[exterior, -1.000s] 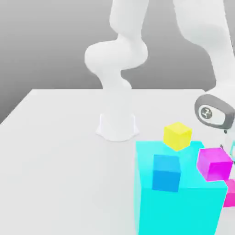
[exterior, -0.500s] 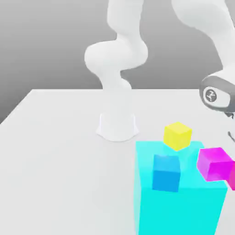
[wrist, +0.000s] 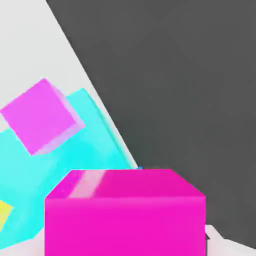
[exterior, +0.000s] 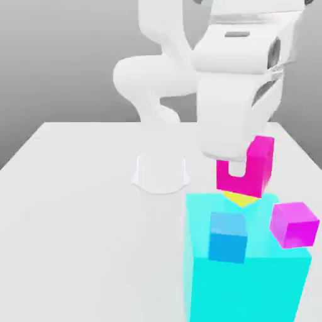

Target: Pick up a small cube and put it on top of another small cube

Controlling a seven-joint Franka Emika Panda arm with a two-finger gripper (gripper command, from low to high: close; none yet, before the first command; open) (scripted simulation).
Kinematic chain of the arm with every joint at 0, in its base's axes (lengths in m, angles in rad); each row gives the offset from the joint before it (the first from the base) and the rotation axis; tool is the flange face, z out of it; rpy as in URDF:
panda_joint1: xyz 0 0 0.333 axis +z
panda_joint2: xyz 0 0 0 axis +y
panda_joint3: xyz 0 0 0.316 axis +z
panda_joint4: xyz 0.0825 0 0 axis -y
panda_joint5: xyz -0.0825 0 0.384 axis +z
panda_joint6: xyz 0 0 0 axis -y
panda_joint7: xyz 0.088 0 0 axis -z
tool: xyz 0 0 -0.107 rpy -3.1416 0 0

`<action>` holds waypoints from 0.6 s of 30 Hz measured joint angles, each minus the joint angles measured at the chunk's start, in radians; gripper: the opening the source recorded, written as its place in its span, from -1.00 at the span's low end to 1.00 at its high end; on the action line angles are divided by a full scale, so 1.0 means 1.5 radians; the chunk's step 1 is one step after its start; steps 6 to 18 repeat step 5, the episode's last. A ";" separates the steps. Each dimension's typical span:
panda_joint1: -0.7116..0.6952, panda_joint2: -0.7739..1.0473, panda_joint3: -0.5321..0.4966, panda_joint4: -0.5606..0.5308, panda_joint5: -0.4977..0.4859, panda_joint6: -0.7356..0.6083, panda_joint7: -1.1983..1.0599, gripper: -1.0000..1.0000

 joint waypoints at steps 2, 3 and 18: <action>0.006 0.017 -0.001 -0.028 -0.002 0.043 0.000 1.00; 0.008 0.017 -0.001 -0.028 -0.002 0.042 0.000 1.00; 0.012 0.017 -0.001 -0.028 -0.002 0.042 0.000 1.00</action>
